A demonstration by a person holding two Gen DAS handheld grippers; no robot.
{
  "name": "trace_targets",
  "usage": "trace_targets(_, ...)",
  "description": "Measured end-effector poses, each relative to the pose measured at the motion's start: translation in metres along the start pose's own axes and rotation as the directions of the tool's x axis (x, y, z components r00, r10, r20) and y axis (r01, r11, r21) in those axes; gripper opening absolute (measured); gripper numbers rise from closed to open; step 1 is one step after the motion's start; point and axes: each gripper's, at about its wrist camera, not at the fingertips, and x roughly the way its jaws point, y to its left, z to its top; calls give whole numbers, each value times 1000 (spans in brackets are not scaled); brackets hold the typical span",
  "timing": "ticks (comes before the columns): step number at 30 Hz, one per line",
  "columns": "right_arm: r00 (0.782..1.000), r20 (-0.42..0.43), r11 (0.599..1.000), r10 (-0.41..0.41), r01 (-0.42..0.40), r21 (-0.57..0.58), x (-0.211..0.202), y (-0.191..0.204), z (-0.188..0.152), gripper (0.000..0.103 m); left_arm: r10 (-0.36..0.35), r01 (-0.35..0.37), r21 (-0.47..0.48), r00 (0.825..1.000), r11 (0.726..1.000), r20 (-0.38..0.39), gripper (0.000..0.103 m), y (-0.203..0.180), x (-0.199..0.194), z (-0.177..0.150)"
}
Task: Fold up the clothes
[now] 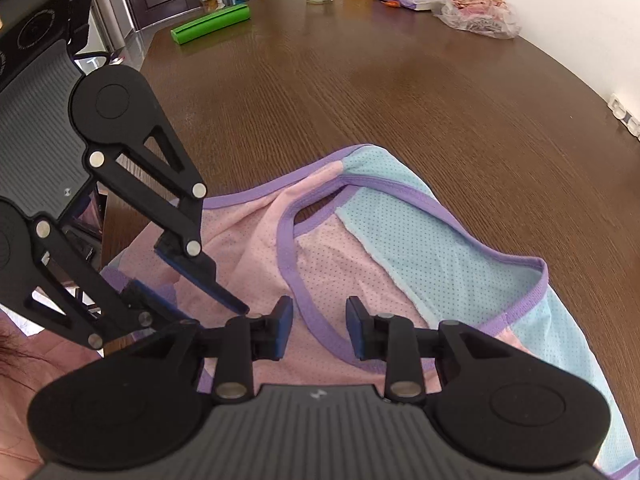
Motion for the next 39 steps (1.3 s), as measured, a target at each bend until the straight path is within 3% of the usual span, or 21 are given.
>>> trace_targets(4,1000,-22,998,-10,9,-58,3,12,6,23,20,-19,26,1000,999,-21,14,-6,5,-3)
trace_targets(6,999,-34,997,-12,10,-74,3,16,9,8,19,-18,20,1000,1000,-15,15,-5,5,-4)
trace_targets(11,998,-27,998,-52,51,-48,2,13,13,3,26,-26,17,1000,1000,-6,15,-5,3,-7)
trace_targets(23,991,9,991,-136,136,0,7,2,17,3,55,-55,-20,998,998,5,16,1,-7,-14)
trace_targets(27,990,108,991,-93,82,105,-26,-7,10,9,91,-85,-109,994,990,59,18,16,-24,-15)
trace_targets(30,973,161,976,-167,140,166,-57,-18,-3,16,141,-129,-157,988,979,65,19,32,-24,-12)
trace_targets(34,967,112,954,-231,202,222,-68,-34,-26,16,136,-125,-175,990,977,48,19,42,-9,-6)
trace_targets(39,974,67,957,-215,197,215,-49,-37,-38,16,143,-137,-195,990,971,19,20,51,6,-8)
